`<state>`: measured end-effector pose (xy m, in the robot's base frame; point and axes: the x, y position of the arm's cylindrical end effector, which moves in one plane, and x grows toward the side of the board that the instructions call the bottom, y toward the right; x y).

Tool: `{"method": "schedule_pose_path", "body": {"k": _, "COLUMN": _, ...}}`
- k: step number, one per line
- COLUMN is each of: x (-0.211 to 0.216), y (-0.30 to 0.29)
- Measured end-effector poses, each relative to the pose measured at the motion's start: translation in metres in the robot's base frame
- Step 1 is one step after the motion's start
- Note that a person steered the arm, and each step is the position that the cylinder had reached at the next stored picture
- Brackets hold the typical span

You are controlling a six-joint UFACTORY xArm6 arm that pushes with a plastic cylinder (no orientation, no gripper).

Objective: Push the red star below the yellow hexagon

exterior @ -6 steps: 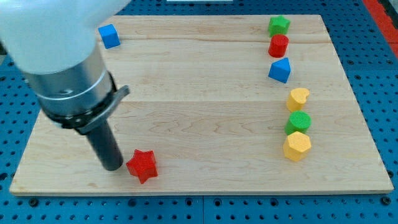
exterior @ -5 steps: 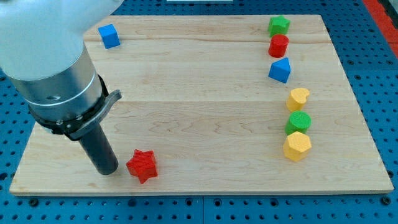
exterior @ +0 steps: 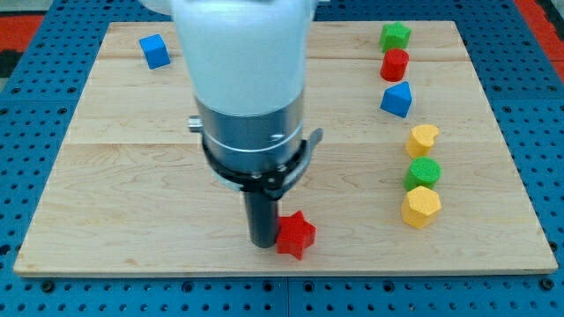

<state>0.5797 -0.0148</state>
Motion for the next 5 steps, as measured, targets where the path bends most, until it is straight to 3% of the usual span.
{"method": "schedule_pose_path", "body": {"k": 4, "x": 0.0, "y": 0.139}}
{"method": "schedule_pose_path", "body": {"k": 5, "x": 0.004, "y": 0.138}}
